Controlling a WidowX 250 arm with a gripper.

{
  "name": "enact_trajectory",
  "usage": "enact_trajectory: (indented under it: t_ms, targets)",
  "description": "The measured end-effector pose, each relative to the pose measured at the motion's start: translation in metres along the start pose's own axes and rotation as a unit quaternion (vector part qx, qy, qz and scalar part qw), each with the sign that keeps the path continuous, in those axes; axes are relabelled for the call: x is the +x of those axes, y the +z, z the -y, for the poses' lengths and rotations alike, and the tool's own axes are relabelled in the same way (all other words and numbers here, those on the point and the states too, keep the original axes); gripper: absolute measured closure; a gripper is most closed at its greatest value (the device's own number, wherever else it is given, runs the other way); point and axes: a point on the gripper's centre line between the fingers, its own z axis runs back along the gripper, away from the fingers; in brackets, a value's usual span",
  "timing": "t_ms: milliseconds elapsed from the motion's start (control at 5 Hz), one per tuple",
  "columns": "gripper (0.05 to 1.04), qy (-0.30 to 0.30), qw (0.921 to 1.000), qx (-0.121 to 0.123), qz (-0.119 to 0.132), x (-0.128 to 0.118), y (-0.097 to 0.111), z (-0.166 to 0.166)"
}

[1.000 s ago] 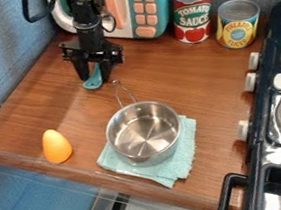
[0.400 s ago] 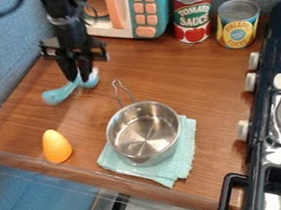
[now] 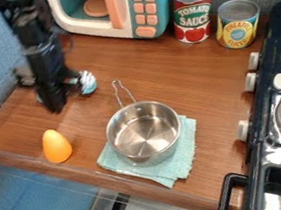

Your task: Moved the blue brush to the left side of the pan

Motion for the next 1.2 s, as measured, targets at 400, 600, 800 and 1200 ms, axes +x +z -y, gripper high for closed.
enact_trajectory:
  t_ms: [400, 600, 800, 1200]
  targets:
    - [0.862, 0.005, 0.9998, -0.016, -0.013, -0.024, -0.012, -0.016]
    - [0.580, -0.003, 0.9997, -0.022, -0.011, -0.018, -0.007, -0.014]
    - [0.300, -0.017, 0.9994, -0.024, 0.017, 0.001, 0.011, -0.010]
    - [0.079, -0.144, 0.9872, 0.002, 0.069, 0.063, 0.022, 0.010]
